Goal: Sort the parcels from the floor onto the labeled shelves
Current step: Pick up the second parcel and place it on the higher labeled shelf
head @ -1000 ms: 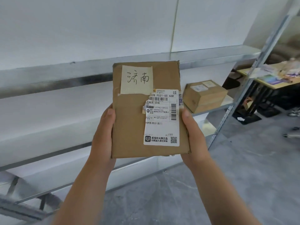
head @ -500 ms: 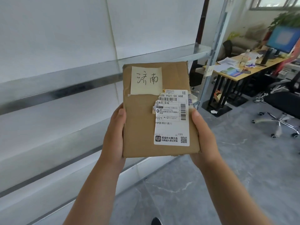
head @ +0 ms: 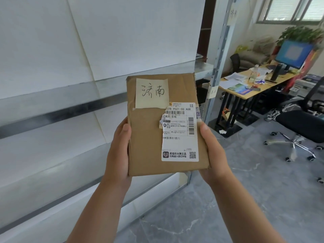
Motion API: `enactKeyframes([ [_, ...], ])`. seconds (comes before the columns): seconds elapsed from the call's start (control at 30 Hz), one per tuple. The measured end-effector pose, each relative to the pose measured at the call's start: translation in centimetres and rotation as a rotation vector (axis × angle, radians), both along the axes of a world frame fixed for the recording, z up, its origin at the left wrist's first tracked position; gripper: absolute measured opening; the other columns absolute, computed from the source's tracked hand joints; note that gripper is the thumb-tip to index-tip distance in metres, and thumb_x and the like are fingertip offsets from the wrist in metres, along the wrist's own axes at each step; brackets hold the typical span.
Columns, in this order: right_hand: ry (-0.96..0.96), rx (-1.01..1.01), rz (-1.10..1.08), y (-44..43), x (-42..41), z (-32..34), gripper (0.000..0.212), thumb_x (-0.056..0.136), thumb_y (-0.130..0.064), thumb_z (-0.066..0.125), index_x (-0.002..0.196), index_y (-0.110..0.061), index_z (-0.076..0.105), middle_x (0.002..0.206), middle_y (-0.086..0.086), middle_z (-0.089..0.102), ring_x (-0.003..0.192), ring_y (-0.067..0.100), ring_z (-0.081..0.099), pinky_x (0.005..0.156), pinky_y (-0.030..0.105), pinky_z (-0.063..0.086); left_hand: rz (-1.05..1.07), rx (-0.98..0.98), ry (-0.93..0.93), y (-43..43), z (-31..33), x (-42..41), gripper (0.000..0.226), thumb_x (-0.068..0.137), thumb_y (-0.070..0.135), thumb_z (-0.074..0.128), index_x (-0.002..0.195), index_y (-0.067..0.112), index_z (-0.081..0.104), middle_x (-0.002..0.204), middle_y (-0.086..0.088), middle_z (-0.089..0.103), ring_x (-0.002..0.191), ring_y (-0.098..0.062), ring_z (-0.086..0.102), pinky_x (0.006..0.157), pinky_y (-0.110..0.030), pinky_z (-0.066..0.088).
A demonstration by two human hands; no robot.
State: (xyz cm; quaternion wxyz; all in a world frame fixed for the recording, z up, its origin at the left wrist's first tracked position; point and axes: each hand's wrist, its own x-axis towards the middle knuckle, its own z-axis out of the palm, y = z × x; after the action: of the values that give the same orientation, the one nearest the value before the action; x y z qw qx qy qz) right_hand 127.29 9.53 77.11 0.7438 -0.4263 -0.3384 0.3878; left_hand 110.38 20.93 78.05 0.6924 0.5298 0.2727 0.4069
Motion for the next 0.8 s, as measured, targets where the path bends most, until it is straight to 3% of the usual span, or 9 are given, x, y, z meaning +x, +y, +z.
enactKeyframes([
  [0.17,0.01,-0.011,0.001,1.4,4.2,-0.2,0.053,0.101,-0.041,0.045,0.147,-0.015,0.056,0.14,0.017,0.068,0.127,0.037,0.066,0.107,0.061,0.051,0.017,-0.018,0.009,1.3,-0.3,3.7,0.059,0.095,0.061,0.046,0.147,0.035,0.058,0.14,0.0,0.071,0.125,-0.025,0.071,0.092,-0.046,0.061],
  [0.33,0.047,-0.012,0.025,2.9,8.1,-0.2,0.056,0.1,-0.042,0.046,0.149,-0.018,0.055,0.138,0.013,0.071,0.124,0.034,0.069,0.1,0.052,0.058,0.027,-0.079,0.04,2.1,-0.2,7.1,0.055,0.095,0.067,0.048,0.143,0.043,0.06,0.138,0.002,0.072,0.125,-0.031,0.07,0.09,-0.052,0.059],
  [0.43,0.044,-0.016,0.063,3.7,10.7,-0.2,0.053,0.098,-0.042,0.047,0.144,-0.02,0.058,0.133,0.01,0.074,0.121,0.032,0.072,0.092,0.044,0.063,0.033,-0.11,0.02,2.5,-0.1,9.3,0.06,0.092,0.07,0.054,0.144,0.042,0.059,0.142,-0.001,0.069,0.129,-0.034,0.067,0.101,-0.068,0.052],
  [0.47,0.029,-0.016,0.072,4.0,11.9,-0.1,0.05,0.098,-0.042,0.047,0.142,-0.021,0.06,0.13,0.009,0.076,0.116,0.029,0.074,0.087,0.04,0.064,0.053,-0.096,0.014,2.5,0.0,10.3,0.059,0.093,0.068,0.053,0.145,0.04,0.059,0.142,-0.002,0.07,0.129,-0.034,0.067,0.1,-0.068,0.053],
  [0.57,0.008,-0.031,0.119,4.9,15.4,0.2,0.055,0.097,-0.044,0.047,0.144,-0.018,0.059,0.13,0.012,0.075,0.101,0.025,0.077,0.065,0.029,0.063,0.165,-0.05,-0.02,2.3,0.2,13.4,0.052,0.104,0.058,0.046,0.146,0.031,0.061,0.138,-0.002,0.072,0.125,-0.028,0.071,0.087,-0.048,0.063],
  [0.6,0.01,-0.038,0.141,5.1,16.7,0.3,0.057,0.097,-0.045,0.047,0.146,-0.017,0.058,0.132,0.013,0.074,0.103,0.026,0.077,0.064,0.028,0.063,0.186,-0.046,-0.026,2.0,0.3,14.5,0.053,0.104,0.057,0.045,0.146,0.029,0.06,0.138,-0.003,0.072,0.125,-0.028,0.071,0.084,-0.043,0.064],
  [0.7,0.027,-0.046,0.197,5.8,20.6,0.6,0.058,0.097,-0.046,0.048,0.148,-0.019,0.057,0.136,0.012,0.072,0.115,0.031,0.073,0.071,0.032,0.063,0.241,-0.06,-0.019,1.4,0.7,18.1,0.062,0.096,0.063,0.049,0.146,0.03,0.06,0.139,-0.005,0.072,0.126,-0.036,0.069,0.065,-0.039,0.064],
  [0.73,0.03,-0.046,0.207,6.0,22.0,0.7,0.058,0.098,-0.046,0.048,0.149,-0.02,0.057,0.136,0.011,0.072,0.117,0.031,0.072,0.075,0.034,0.064,0.26,-0.061,-0.017,1.2,0.8,19.3,0.063,0.094,0.064,0.049,0.147,0.031,0.06,0.139,-0.005,0.072,0.126,-0.036,0.069,0.067,-0.042,0.064],
  [0.8,0.033,-0.04,0.228,6.3,24.4,1.0,0.054,0.099,-0.044,0.049,0.148,-0.022,0.057,0.135,0.008,0.074,0.12,0.029,0.072,0.085,0.039,0.064,0.294,-0.035,-0.037,1.0,0.9,21.7,0.062,0.095,0.061,0.049,0.148,0.029,0.059,0.14,-0.004,0.071,0.126,-0.031,0.07,0.087,-0.05,0.063],
])
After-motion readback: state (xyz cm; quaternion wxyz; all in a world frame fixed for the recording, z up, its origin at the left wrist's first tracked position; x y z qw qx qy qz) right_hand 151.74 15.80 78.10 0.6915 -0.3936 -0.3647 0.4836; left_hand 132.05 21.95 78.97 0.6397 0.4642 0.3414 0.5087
